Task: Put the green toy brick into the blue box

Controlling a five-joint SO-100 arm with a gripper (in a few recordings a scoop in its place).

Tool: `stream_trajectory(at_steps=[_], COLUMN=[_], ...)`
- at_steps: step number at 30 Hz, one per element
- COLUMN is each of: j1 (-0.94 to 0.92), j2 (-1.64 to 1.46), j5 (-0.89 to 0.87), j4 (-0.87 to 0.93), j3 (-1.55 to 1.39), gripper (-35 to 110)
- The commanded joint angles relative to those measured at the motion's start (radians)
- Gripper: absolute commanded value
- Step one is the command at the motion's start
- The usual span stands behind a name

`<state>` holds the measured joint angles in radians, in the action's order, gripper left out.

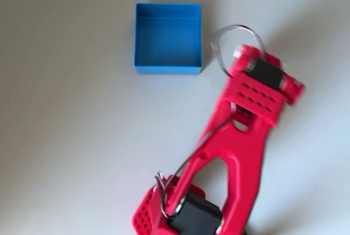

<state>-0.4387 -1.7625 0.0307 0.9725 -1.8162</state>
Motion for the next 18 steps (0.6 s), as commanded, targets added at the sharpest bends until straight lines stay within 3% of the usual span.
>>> stream_trajectory(at_steps=[1, 8, 18], j1=[0.118, 0.299, 0.370], j2=[-0.037, -0.035, -0.014], j5=[0.049, 0.114, 0.104], j4=[0.003, -0.058, -0.144], j3=[0.081, 0.091, 0.132], gripper=[0, 0, 0])
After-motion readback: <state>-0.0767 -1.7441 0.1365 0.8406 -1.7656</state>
